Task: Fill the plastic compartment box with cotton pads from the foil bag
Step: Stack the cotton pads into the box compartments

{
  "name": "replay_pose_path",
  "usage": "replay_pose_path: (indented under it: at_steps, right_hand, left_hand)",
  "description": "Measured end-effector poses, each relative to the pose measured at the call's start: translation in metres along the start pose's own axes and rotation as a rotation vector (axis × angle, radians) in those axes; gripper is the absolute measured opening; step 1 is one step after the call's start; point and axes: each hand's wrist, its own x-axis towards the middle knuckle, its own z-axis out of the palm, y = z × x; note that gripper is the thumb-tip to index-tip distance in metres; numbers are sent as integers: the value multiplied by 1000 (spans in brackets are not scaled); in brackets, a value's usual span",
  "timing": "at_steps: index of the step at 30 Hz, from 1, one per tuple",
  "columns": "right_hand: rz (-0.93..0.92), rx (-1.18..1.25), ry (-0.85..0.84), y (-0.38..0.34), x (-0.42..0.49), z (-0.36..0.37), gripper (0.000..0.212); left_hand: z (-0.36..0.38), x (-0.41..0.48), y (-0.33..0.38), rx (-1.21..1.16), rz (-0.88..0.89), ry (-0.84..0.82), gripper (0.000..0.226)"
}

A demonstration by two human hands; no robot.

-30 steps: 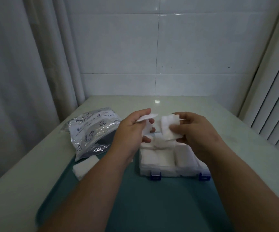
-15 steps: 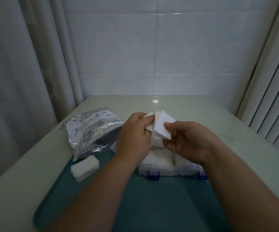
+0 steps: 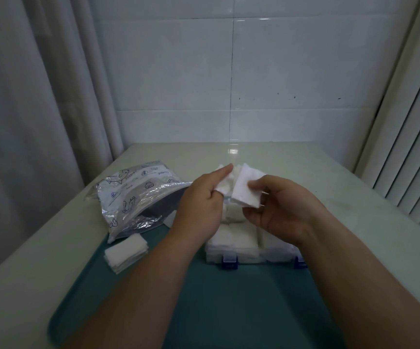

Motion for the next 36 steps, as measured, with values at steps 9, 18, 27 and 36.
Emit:
replay_pose_path:
  at_steps: [9, 18, 27, 36]
  right_hand:
    - [-74, -59, 140, 1, 5, -2, 30]
    - [-174, -28, 115, -6, -6, 3, 19]
    - [-207, 145, 2, -6, -7, 4, 21]
    - [-318, -383, 69, 0, -3, 3, 21]
  left_hand:
    - [3, -4, 2, 25, 9, -74, 71]
    - [-6, 2, 11, -316, -340, 198, 12]
    - [-12, 3, 8, -342, -420, 238, 17]
    - [-9, 2, 14, -608, -475, 125, 13]
